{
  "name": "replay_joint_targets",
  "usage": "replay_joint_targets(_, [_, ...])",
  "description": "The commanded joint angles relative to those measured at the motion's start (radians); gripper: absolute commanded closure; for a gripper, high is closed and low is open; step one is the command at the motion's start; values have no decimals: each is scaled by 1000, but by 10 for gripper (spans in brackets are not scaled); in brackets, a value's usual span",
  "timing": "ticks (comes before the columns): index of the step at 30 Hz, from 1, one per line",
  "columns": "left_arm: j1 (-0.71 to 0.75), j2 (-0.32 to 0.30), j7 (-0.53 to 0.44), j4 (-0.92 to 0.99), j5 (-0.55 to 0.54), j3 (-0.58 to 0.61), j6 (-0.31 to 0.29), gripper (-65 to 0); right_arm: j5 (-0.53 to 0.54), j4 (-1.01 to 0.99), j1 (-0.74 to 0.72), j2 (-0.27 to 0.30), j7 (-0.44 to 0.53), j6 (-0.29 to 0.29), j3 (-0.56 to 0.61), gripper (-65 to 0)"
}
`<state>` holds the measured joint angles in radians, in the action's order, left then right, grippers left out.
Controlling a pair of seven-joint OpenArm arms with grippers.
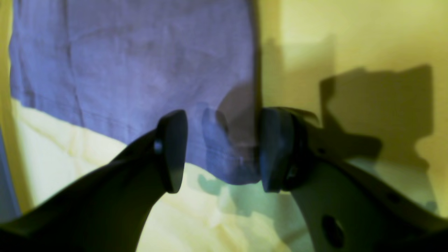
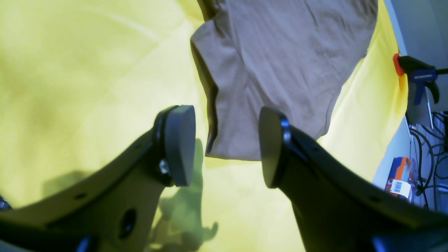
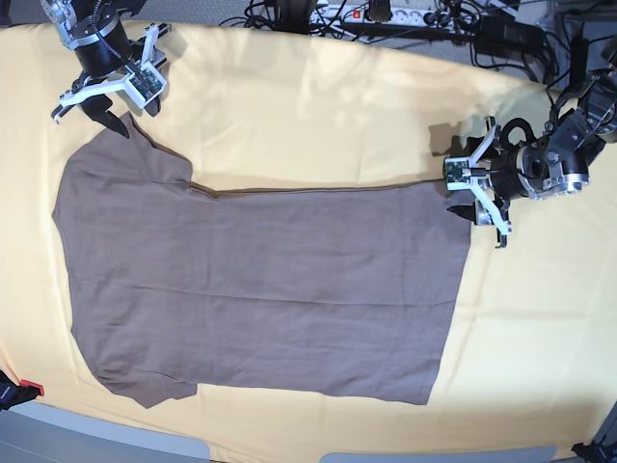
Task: Fold the T-shirt properly
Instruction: 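Move both grippers down to the shirt's shoulder corners, then close both grippers on the shoulder corners of the brown shirt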
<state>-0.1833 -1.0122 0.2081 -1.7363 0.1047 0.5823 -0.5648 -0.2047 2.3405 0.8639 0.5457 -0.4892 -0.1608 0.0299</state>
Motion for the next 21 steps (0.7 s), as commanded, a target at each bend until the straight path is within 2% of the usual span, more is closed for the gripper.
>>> replay_joint_targets(1, [-14, -22, -5, -8, -4, -8, -9, -338, -4, 13, 6, 8, 15, 13, -6, -316])
replay_joint_targets(7, [-11, -24, -6, 5, -4, -8, -70, -338, -4, 13, 6, 8, 14, 13, -6, -316])
replay_joint_targets(14, [-11, -24, -6, 23, 56, -8, -79, -338, -4, 13, 6, 8, 14, 13, -6, -316])
replay_joint_targets(15, [-11, -23, -6, 24, 56, -8, -72, -338, -4, 13, 6, 8, 14, 13, -6, -316])
replay_joint_targets(18, [-11, -19, -6, 24, 66, -8, 9, -338, -4, 13, 6, 8, 15, 14, -6, -316])
replay_joint_targets(21, [-11, -16, -6, 24, 98, -8, 61, -338, -5, 12, 6, 8, 15, 14, -6, -316])
